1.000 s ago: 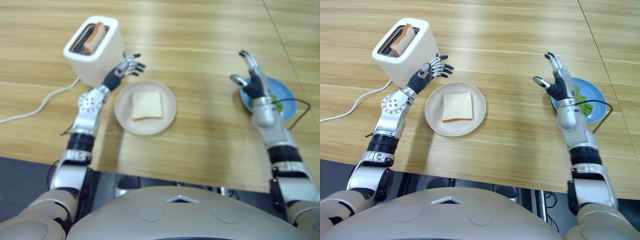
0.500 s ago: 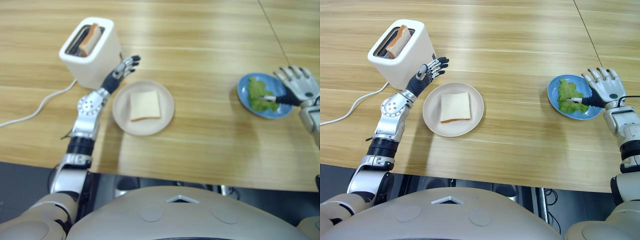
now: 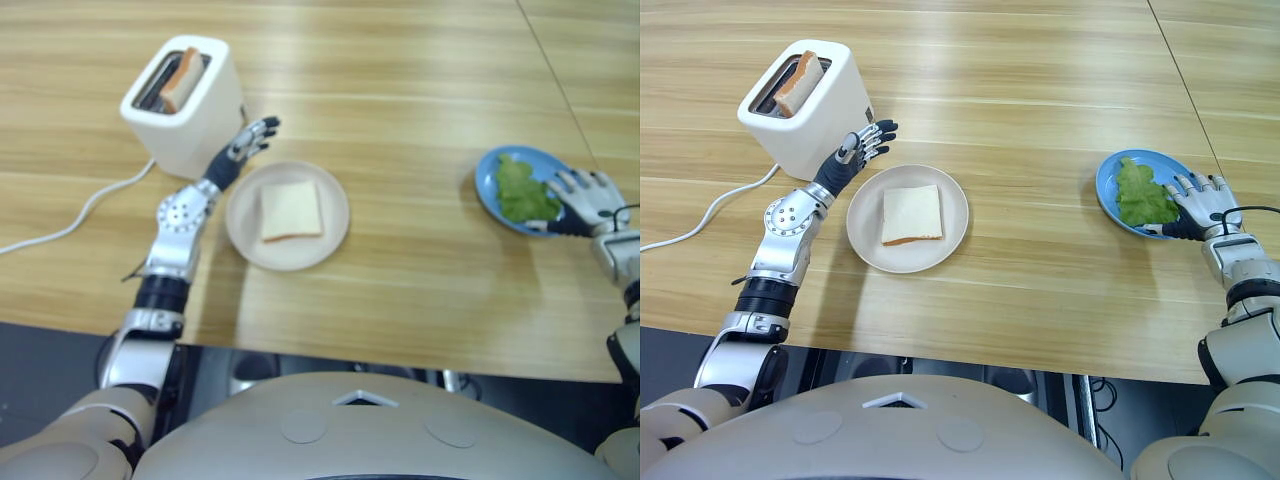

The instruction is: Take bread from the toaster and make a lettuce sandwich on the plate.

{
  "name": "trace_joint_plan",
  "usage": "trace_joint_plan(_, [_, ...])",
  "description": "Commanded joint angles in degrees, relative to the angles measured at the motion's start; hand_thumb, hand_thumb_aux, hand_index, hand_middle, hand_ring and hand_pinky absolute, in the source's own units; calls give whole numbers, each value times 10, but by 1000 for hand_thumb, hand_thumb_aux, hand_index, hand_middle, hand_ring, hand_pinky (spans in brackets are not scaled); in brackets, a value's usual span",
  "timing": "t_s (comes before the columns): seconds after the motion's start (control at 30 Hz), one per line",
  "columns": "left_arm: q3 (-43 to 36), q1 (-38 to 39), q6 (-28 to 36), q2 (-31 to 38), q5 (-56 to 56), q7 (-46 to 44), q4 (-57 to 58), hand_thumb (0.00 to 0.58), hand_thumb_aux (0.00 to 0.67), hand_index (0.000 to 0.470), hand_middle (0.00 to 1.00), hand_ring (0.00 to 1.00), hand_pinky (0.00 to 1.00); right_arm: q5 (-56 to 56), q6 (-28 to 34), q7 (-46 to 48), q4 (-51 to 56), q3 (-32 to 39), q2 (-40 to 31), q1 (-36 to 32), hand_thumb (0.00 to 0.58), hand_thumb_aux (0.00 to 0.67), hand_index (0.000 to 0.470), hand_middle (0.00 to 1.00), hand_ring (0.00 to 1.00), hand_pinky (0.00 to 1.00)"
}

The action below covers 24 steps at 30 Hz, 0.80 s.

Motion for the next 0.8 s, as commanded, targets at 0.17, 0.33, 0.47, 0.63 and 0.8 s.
trace_joint_plan(0.17, [3,0,10,3,7,6,19,0,0,0,0,0,0,36,-10,-2,-2,8,2,-6,580,670,460,0,0,0])
trace_joint_plan(0.33, [5,-4,9,1,7,10,26,0,0,0,0,0,0,47,-13,-12,-11,7,-6,-10,580,670,460,0,0,0])
trace_joint_plan(0.47, [3,-7,8,-1,8,12,33,0,0,0,0,0,0,62,-20,-19,-21,1,-12,-6,580,670,460,0,0,0])
trace_joint_plan(0.63, [12,-13,4,0,3,18,46,0,0,0,0,0,0,100,-45,-46,-82,-28,-31,21,580,670,460,1000,1000,1000])
trace_joint_plan(0.8, [30,-23,1,0,-8,24,70,0,0,0,0,0,0,154,-61,-49,-254,-97,-66,95,580,670,460,1000,1000,1000])
